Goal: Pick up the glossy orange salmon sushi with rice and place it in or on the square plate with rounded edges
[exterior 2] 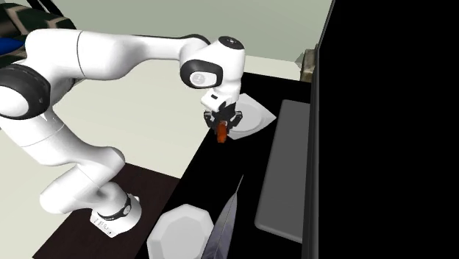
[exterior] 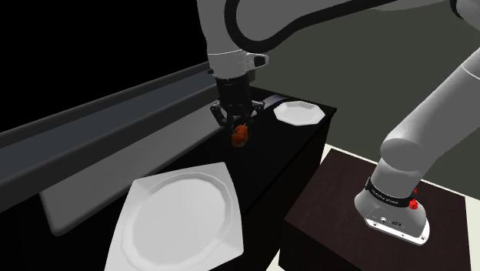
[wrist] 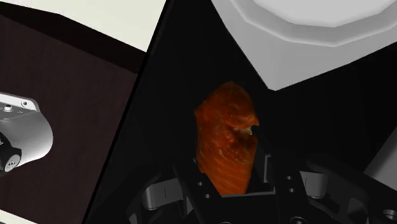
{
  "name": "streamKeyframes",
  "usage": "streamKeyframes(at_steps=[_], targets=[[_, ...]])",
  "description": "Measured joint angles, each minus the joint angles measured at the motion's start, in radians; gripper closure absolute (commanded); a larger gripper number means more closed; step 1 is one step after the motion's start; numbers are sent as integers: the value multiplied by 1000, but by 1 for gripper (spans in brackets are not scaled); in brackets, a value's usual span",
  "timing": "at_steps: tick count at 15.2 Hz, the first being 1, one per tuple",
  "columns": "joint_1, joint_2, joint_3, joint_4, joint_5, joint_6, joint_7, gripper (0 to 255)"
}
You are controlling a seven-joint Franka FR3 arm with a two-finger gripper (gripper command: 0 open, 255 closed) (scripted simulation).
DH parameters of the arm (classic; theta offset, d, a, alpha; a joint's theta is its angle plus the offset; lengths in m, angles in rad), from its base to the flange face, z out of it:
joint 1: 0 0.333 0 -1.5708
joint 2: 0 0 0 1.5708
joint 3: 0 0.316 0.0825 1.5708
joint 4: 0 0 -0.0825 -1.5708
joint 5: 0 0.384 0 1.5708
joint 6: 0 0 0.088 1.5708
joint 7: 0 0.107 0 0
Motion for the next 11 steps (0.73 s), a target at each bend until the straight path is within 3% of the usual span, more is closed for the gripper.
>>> streamKeyframes(at_steps=[6, 9, 11], targets=[[31, 256, 170, 183, -164, 21, 249, 255], [113, 436, 209, 310, -308, 3, 395, 255], [199, 542, 205, 397, -393, -19, 477, 255]])
